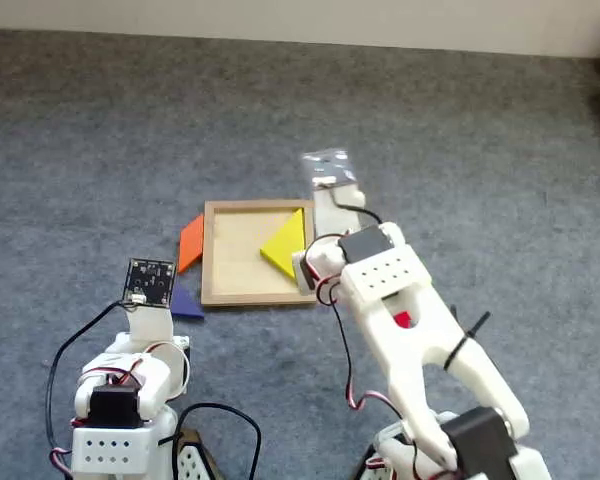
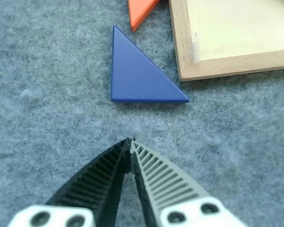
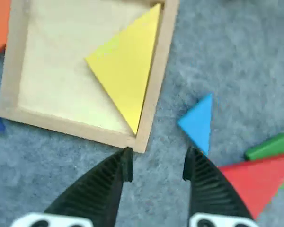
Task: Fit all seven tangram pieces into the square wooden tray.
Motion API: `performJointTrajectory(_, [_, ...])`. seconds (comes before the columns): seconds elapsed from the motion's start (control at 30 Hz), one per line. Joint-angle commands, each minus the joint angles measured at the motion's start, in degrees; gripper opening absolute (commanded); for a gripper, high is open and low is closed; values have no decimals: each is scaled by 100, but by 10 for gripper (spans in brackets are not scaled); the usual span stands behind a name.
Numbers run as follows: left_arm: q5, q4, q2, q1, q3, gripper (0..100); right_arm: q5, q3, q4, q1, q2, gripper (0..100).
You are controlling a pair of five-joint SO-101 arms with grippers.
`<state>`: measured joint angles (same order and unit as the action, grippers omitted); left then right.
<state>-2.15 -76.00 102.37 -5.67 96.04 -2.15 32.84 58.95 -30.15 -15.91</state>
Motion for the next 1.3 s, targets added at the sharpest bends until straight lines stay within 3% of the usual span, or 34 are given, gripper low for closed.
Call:
performJointTrajectory(0.0, [35,-18,92,-57,110,8,1196,-637,-145,66,242,167])
performJointTrajectory(0.1, [35,-18,92,-57,110,8,1424,-778,92,84,356,167])
performJointTrajectory(0.27, [35,-18,92,-57,110,8,976,-1095,971,154,356,167])
performJointTrajectory(0.4, [35,-18,92,-57,110,8,343,-1402,1569,804,356,167])
performJointTrajectory(0.6, [35,-18,92,-57,110,8,536,-1560,2273,1640,356,167])
performJointTrajectory(0.7, [35,-18,92,-57,110,8,281,-1411,2202,1710,418,178])
performJointTrajectory(0.87, [35,-18,92,-57,110,8,-62,-1095,2035,1684,400,329])
performJointTrajectory(1.27, [35,-18,92,-57,110,8,-70,831,356,1684,426,332])
